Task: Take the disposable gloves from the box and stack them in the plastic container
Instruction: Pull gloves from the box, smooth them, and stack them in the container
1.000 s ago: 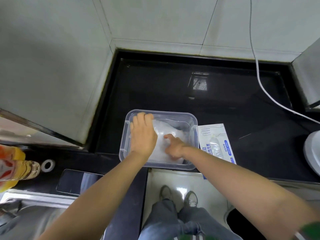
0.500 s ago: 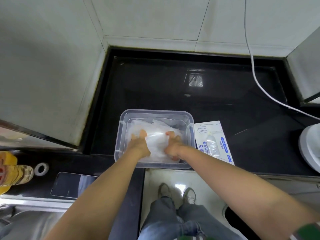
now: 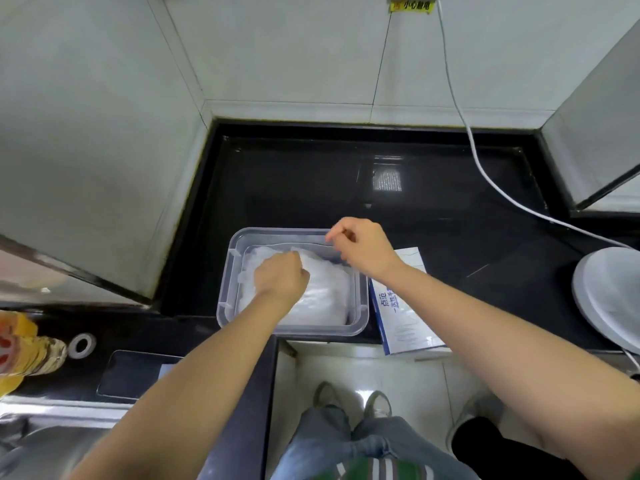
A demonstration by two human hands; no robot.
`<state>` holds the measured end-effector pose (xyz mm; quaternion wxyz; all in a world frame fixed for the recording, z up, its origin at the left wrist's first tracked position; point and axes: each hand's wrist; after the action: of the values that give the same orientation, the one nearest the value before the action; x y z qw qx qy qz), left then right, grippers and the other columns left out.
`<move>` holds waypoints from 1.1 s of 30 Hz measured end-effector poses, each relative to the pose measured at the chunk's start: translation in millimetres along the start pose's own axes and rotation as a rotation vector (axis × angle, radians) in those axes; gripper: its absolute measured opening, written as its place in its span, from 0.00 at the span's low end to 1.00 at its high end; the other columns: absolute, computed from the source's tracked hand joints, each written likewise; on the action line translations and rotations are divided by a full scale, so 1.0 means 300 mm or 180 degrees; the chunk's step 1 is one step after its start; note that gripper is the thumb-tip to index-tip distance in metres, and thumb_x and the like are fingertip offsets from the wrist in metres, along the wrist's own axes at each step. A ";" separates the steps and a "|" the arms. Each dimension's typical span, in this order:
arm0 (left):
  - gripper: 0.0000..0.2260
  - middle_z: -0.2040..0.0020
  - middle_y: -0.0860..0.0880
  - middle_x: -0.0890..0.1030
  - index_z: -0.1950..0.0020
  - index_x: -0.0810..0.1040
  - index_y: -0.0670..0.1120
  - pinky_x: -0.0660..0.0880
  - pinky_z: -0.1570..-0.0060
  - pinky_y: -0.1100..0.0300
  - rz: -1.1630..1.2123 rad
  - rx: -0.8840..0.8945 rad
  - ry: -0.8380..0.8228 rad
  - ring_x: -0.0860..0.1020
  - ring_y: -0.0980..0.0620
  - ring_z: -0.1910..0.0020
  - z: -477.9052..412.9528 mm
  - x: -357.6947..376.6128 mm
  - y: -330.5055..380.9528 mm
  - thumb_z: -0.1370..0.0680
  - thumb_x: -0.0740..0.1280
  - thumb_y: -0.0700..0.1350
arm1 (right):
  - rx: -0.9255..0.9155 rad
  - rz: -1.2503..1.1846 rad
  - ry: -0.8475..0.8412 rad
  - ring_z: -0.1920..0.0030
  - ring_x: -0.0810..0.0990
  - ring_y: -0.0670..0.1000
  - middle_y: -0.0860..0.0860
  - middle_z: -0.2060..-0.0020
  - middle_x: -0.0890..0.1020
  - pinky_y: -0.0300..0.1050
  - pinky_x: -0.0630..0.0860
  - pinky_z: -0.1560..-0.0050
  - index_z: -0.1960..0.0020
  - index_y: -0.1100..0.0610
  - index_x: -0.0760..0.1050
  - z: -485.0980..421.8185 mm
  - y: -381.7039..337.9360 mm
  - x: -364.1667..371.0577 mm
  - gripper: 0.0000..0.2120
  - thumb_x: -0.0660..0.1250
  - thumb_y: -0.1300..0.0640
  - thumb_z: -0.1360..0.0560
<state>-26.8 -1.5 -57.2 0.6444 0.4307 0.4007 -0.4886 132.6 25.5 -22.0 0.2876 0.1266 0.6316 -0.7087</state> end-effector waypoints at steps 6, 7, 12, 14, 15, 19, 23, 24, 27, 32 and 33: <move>0.09 0.59 0.46 0.79 0.60 0.73 0.47 0.70 0.63 0.57 0.0708 0.0666 0.0306 0.78 0.41 0.55 0.084 -0.054 0.225 0.20 0.60 0.44 | 0.0896 0.1357 -0.0021 0.53 0.82 0.57 0.52 0.56 0.83 0.48 0.78 0.53 0.51 0.57 0.80 0.098 0.245 -0.154 0.09 0.61 0.60 0.23; 0.08 0.60 0.46 0.79 0.59 0.73 0.47 0.68 0.63 0.57 0.0819 0.0800 0.0270 0.78 0.41 0.56 0.104 -0.052 0.265 0.20 0.60 0.44 | 0.0967 0.1602 -0.0213 0.49 0.81 0.57 0.53 0.50 0.82 0.47 0.77 0.50 0.46 0.56 0.80 0.126 0.283 -0.158 0.10 0.61 0.59 0.23; 0.09 0.55 0.44 0.83 0.42 0.76 0.47 0.74 0.55 0.55 0.1159 0.1136 -0.0108 0.79 0.43 0.53 0.172 0.028 0.416 0.22 0.62 0.43 | 0.0834 0.2117 -0.0298 0.56 0.77 0.54 0.50 0.49 0.69 0.44 0.73 0.58 0.46 0.53 0.79 0.210 0.375 -0.125 0.11 0.59 0.54 0.22; 0.12 0.51 0.42 0.82 0.37 0.72 0.45 0.76 0.51 0.50 0.1119 0.1084 -0.0359 0.79 0.40 0.50 0.191 0.082 0.453 0.20 0.61 0.44 | 0.0755 0.2271 -0.0251 0.59 0.72 0.52 0.49 0.53 0.68 0.41 0.66 0.64 0.54 0.55 0.79 0.222 0.387 -0.122 0.07 0.62 0.59 0.24; 0.13 0.49 0.41 0.81 0.36 0.69 0.44 0.76 0.50 0.49 0.1069 0.1019 -0.0485 0.79 0.39 0.48 0.197 0.111 0.462 0.20 0.60 0.44 | 0.0745 0.2323 -0.0241 0.59 0.71 0.52 0.50 0.53 0.68 0.41 0.64 0.65 0.56 0.56 0.78 0.224 0.393 -0.121 0.06 0.62 0.61 0.25; 0.22 0.39 0.40 0.76 0.29 0.60 0.43 0.73 0.47 0.47 0.0716 0.0692 -0.0897 0.76 0.37 0.42 0.201 0.218 0.476 0.20 0.62 0.45 | 0.0814 0.2004 -0.0110 0.58 0.75 0.53 0.51 0.51 0.74 0.43 0.68 0.61 0.55 0.57 0.81 0.218 0.419 -0.117 0.07 0.64 0.62 0.25; 0.34 0.34 0.40 0.71 0.23 0.53 0.42 0.74 0.41 0.48 0.0697 0.0456 -0.0980 0.75 0.39 0.38 0.187 0.262 0.463 0.22 0.69 0.47 | 0.0914 0.0811 -0.0162 0.58 0.75 0.50 0.49 0.59 0.73 0.49 0.76 0.54 0.58 0.64 0.81 0.213 0.429 -0.148 0.08 0.65 0.61 0.26; 0.34 0.34 0.40 0.72 0.24 0.55 0.42 0.74 0.42 0.49 0.0724 0.0447 -0.0944 0.76 0.39 0.38 0.183 0.265 0.463 0.23 0.70 0.46 | 0.0884 0.0489 -0.0225 0.58 0.75 0.49 0.52 0.60 0.76 0.49 0.76 0.51 0.58 0.66 0.80 0.219 0.431 -0.162 0.08 0.65 0.63 0.26; 0.34 0.34 0.40 0.72 0.24 0.55 0.43 0.74 0.42 0.50 0.0748 0.0409 -0.0891 0.75 0.41 0.38 0.180 0.272 0.465 0.24 0.71 0.46 | 0.0758 -0.0194 -0.0315 0.58 0.75 0.48 0.58 0.57 0.80 0.44 0.74 0.52 0.57 0.67 0.80 0.248 0.446 -0.190 0.06 0.66 0.65 0.25; 0.37 0.33 0.40 0.71 0.22 0.51 0.44 0.73 0.42 0.51 0.0724 0.0348 -0.0881 0.75 0.41 0.37 0.186 0.270 0.467 0.23 0.71 0.45 | 0.0733 -0.0630 -0.0281 0.58 0.74 0.47 0.53 0.60 0.79 0.41 0.72 0.51 0.56 0.64 0.80 0.264 0.459 -0.187 0.06 0.66 0.62 0.23; 0.37 0.33 0.40 0.71 0.21 0.51 0.44 0.73 0.42 0.51 0.0725 0.0331 -0.0878 0.75 0.41 0.37 0.187 0.271 0.466 0.23 0.71 0.45 | 0.0732 -0.0651 -0.0307 0.58 0.74 0.47 0.52 0.60 0.79 0.41 0.72 0.50 0.55 0.63 0.80 0.262 0.456 -0.185 0.06 0.66 0.61 0.22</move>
<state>131.3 -56.7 -93.3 0.7213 0.4349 0.2313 -0.4870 269.4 -41.8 -91.0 0.2277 0.0595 0.5414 -0.8072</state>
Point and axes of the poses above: each hand's wrist, its own z-axis away from the middle knuckle, its own x-axis out of the palm, y = z × x
